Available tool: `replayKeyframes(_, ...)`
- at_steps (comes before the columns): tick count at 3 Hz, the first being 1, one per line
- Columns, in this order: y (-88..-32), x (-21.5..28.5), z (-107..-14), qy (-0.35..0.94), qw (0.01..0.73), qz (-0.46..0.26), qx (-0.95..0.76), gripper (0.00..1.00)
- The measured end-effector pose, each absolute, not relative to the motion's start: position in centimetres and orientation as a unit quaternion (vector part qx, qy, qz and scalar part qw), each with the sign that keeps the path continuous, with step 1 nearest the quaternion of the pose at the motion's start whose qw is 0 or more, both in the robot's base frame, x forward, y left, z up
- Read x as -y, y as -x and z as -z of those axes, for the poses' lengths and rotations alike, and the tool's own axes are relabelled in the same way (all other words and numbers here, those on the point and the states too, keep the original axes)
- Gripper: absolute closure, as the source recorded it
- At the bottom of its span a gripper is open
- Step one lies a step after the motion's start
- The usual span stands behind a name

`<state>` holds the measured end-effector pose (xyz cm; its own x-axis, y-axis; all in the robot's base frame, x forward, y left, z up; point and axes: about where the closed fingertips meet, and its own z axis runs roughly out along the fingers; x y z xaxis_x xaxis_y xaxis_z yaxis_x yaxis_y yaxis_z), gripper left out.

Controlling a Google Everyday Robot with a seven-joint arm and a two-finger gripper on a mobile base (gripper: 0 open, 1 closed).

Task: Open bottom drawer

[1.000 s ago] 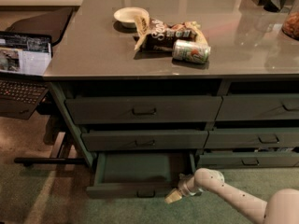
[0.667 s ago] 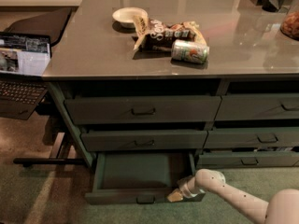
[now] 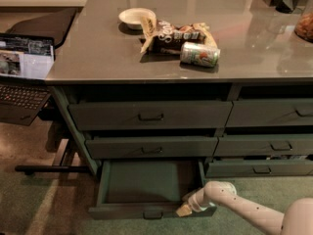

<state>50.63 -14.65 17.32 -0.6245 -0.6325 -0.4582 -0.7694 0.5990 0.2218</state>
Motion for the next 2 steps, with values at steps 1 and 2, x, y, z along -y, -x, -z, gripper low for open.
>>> replayKeyframes(1, -50.6, 14.6, -17.4, 0.399, 0.169, -0.203, -0.878, 0.41)
replayKeyframes(2, -48.4, 15.0, -16.9, 0.395, 0.151, -0.199, -0.884, 0.18)
